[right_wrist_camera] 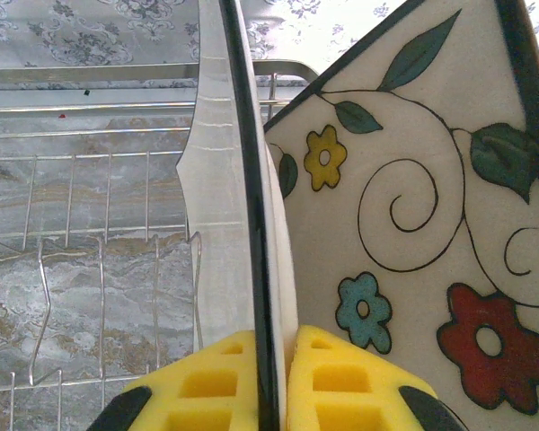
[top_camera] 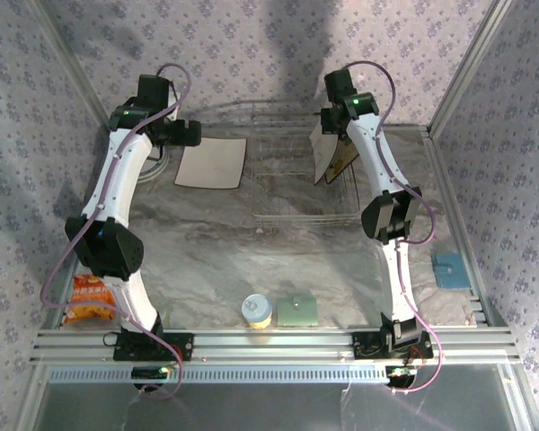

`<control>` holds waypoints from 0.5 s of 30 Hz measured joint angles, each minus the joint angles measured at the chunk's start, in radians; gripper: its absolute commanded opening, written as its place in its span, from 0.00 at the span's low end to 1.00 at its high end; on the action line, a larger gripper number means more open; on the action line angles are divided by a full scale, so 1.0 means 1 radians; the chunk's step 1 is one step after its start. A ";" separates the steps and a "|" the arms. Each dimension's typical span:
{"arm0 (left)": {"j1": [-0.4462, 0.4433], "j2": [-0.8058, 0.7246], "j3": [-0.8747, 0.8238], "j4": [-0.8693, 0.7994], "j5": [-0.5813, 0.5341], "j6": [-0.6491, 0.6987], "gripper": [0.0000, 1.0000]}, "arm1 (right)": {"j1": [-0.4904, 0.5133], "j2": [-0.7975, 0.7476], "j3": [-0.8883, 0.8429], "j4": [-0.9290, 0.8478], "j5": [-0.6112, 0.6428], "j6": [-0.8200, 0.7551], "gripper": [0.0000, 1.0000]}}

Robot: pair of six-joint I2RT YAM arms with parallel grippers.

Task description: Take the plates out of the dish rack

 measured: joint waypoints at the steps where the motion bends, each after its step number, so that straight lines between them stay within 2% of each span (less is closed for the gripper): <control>1: 0.000 0.000 0.000 0.001 0.000 0.000 0.99 | 0.000 0.000 0.000 0.000 0.000 0.004 0.00; 15: 0.000 -0.001 -0.001 0.011 0.000 0.000 0.99 | 0.017 -0.023 -0.001 -0.042 0.039 0.015 0.00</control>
